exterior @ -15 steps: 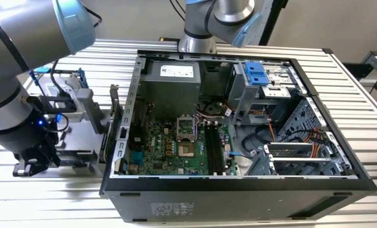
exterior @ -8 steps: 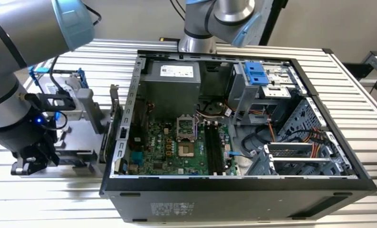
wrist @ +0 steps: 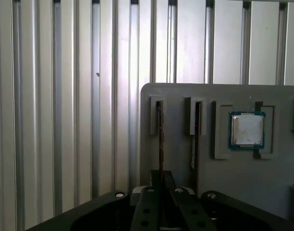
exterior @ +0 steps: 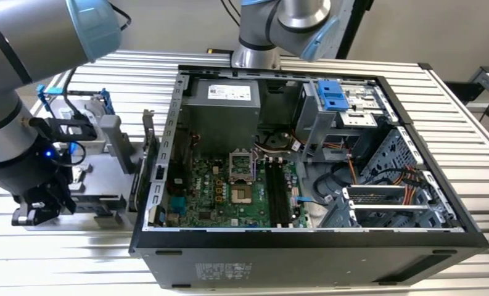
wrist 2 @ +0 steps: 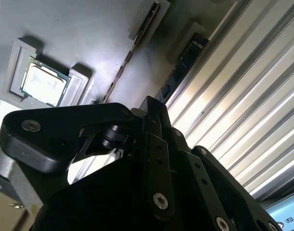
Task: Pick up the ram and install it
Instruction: 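Pick up the ram and move it above insertion slot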
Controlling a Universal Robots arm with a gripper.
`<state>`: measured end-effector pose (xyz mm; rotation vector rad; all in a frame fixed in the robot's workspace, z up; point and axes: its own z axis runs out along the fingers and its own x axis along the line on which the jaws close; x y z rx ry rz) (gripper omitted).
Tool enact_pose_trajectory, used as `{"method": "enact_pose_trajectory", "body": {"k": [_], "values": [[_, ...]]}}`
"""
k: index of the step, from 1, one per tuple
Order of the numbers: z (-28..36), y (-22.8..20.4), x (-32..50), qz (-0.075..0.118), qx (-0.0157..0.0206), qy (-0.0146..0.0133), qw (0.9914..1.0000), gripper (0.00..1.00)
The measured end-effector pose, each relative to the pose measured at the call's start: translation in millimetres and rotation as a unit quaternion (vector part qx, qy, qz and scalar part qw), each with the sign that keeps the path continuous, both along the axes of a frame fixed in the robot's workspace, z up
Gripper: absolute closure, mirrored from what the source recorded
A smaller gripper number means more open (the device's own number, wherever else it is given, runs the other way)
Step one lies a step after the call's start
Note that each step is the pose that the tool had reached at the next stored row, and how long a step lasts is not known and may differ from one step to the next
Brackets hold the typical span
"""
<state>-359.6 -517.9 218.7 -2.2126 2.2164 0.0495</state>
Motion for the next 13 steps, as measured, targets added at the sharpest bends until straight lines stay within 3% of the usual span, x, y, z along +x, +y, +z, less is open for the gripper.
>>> {"method": "enact_pose_trajectory", "body": {"k": [13], "values": [[8.0, 0.0, 0.0, 0.0, 0.0, 0.0, 1.0, 1.0]]}}
